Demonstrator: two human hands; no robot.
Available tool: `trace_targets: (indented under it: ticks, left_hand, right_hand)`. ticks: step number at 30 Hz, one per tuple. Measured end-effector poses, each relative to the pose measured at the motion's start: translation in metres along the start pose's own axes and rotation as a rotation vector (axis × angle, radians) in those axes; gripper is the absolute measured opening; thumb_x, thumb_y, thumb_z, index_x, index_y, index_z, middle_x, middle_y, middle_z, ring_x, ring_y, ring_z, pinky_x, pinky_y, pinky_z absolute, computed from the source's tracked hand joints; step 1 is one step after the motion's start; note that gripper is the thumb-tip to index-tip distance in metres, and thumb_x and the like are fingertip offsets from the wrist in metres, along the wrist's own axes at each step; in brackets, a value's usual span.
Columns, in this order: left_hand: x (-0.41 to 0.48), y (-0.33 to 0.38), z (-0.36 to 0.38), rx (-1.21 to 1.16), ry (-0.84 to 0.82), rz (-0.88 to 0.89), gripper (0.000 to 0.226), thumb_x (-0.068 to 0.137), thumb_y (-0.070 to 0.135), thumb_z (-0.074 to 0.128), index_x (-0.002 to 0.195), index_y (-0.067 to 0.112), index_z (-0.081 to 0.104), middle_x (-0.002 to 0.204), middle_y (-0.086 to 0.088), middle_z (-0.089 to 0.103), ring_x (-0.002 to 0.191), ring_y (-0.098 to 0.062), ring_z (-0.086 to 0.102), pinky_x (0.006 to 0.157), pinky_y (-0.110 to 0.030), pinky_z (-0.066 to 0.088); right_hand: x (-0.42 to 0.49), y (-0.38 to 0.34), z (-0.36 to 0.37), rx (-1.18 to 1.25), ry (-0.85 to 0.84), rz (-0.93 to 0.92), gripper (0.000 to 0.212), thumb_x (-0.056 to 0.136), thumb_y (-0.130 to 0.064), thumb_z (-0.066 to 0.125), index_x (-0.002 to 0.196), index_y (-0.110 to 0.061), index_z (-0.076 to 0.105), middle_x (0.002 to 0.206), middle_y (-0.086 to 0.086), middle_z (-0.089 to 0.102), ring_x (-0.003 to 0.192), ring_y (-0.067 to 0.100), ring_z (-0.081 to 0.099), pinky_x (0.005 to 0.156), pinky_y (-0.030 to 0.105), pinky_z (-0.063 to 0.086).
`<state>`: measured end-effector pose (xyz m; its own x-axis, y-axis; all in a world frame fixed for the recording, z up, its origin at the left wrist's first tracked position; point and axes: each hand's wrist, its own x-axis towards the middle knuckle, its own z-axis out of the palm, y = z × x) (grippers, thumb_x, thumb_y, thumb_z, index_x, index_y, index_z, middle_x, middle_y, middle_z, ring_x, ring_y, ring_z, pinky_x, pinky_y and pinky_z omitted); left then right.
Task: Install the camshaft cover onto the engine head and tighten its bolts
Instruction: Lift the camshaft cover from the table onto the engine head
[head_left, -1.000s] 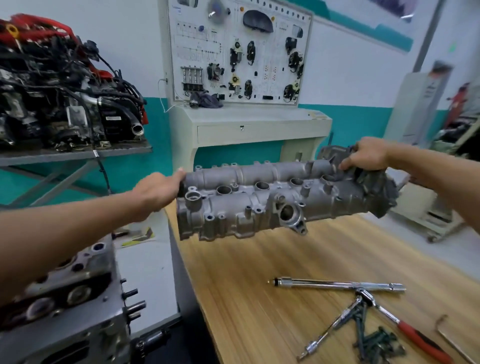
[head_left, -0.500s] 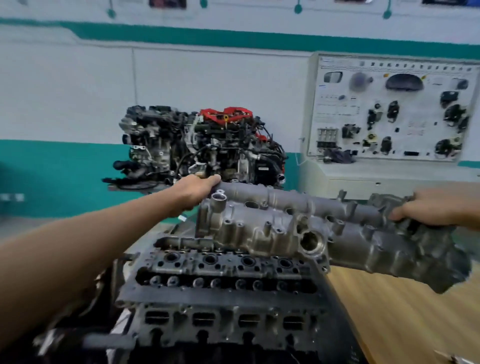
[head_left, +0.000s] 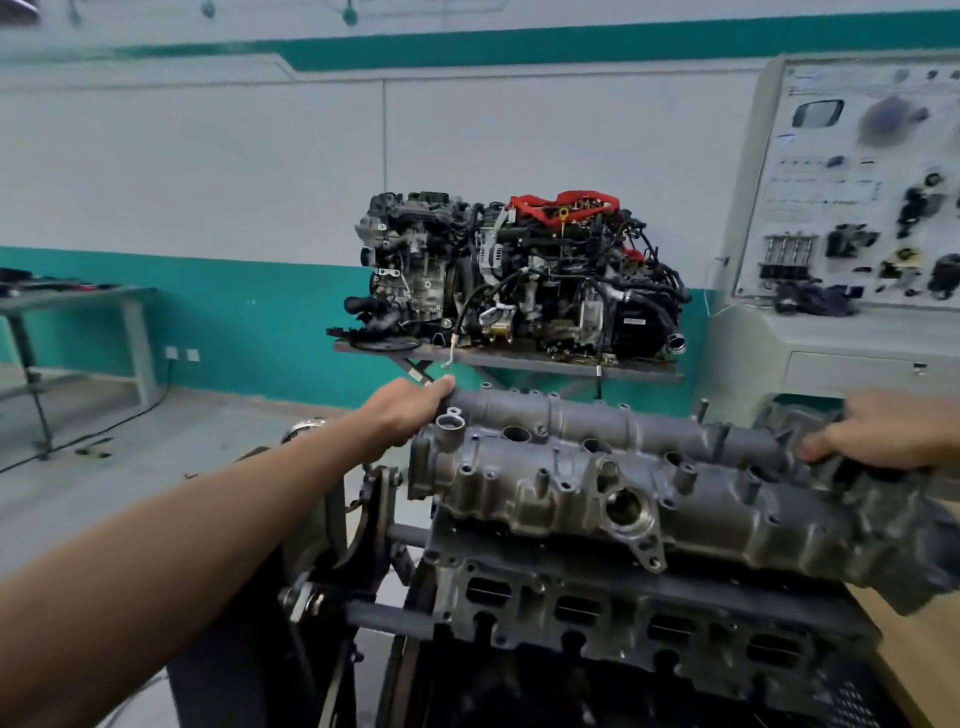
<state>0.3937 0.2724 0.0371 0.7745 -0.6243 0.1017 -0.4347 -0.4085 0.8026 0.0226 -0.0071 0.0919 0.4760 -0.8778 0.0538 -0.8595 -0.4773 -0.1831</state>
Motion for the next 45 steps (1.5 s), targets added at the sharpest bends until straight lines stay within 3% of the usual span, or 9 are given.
trace_targets:
  ticks: [2,6,11,15,21,25,33,38,45]
  left_hand:
    - [0.002,-0.005,0.006,-0.017,-0.01,0.001,0.059,0.093,0.061,0.048,0.09,0.006,0.067,0.08,-0.009,0.061,0.07,-0.022,0.055,0.058,-0.03,0.038]
    - [0.005,-0.008,0.015,-0.034,-0.037,0.009,0.06,0.094,0.062,0.047,0.089,0.006,0.067,0.079,-0.006,0.062,0.069,-0.021,0.055,0.059,-0.03,0.039]
    - [0.005,-0.01,0.02,-0.038,-0.042,0.017,0.056,0.095,0.063,0.045,0.084,0.011,0.065,0.082,-0.003,0.062,0.073,-0.018,0.058,0.061,-0.029,0.039]
    - [0.004,-0.009,0.022,-0.075,-0.056,0.025,0.05,0.095,0.06,0.046,0.082,0.014,0.063,0.088,-0.003,0.064,0.082,-0.019,0.061,0.065,-0.03,0.042]
    - [0.003,-0.01,0.025,-0.045,-0.064,0.023,0.061,0.094,0.062,0.045,0.093,0.005,0.068,0.089,-0.007,0.064,0.083,-0.025,0.061,0.069,-0.034,0.044]
    - [0.006,-0.009,0.031,-0.027,-0.059,0.036,0.055,0.094,0.061,0.045,0.077,0.012,0.061,0.076,-0.005,0.057,0.067,-0.02,0.051,0.06,-0.032,0.036]
    - [0.011,-0.019,0.016,-0.035,-0.037,0.02,0.053,0.092,0.062,0.048,0.072,0.013,0.056,0.069,-0.003,0.055,0.061,-0.019,0.048,0.057,-0.03,0.034]
    - [0.009,-0.027,0.01,-0.056,-0.005,-0.01,0.058,0.092,0.063,0.048,0.081,0.008,0.06,0.076,-0.005,0.06,0.064,-0.02,0.054,0.057,-0.03,0.038]
    - [0.009,-0.032,0.018,-0.019,-0.017,0.0,0.058,0.093,0.063,0.045,0.074,0.01,0.058,0.069,-0.004,0.057,0.061,-0.02,0.051,0.056,-0.03,0.037]
  right_hand:
    - [0.003,0.0,0.0,-0.013,0.034,0.0,0.039,0.07,-0.046,0.082,0.077,-0.007,0.077,0.068,0.009,0.075,0.067,0.027,0.072,0.07,0.04,0.059]
    - [0.005,0.005,-0.005,-0.086,0.06,0.062,0.043,0.064,-0.054,0.081,0.047,-0.016,0.073,0.047,0.001,0.066,0.049,0.019,0.067,0.058,0.031,0.055]
    - [0.014,0.025,0.0,-0.081,0.086,0.089,0.033,0.05,-0.061,0.083,0.046,-0.03,0.073,0.047,0.001,0.067,0.044,0.017,0.066,0.053,0.031,0.056]
    - [0.027,0.04,0.002,-0.051,0.068,0.11,0.045,0.021,-0.076,0.064,0.048,-0.04,0.071,0.048,0.0,0.067,0.041,0.014,0.065,0.05,0.029,0.055]
    - [0.029,0.053,0.002,-0.044,0.04,0.122,0.049,0.02,-0.077,0.066,0.05,-0.038,0.072,0.049,0.0,0.068,0.043,0.014,0.066,0.05,0.027,0.055]
    - [0.029,0.062,0.006,-0.038,0.04,0.134,0.043,0.023,-0.075,0.066,0.051,-0.044,0.071,0.05,0.0,0.068,0.043,0.015,0.066,0.047,0.025,0.051]
    - [0.022,0.032,0.012,-0.038,0.014,0.116,0.044,0.025,-0.074,0.068,0.053,-0.041,0.073,0.053,0.001,0.07,0.046,0.016,0.068,0.053,0.029,0.057]
    - [0.018,0.015,0.017,-0.038,0.066,0.066,0.025,0.047,-0.068,0.077,0.053,-0.045,0.071,0.053,0.001,0.069,0.045,0.014,0.067,0.051,0.027,0.053]
    - [0.042,0.033,0.026,0.006,0.114,0.116,0.041,0.021,-0.075,0.066,0.047,-0.044,0.068,0.044,0.001,0.064,0.044,0.017,0.066,0.052,0.033,0.057]
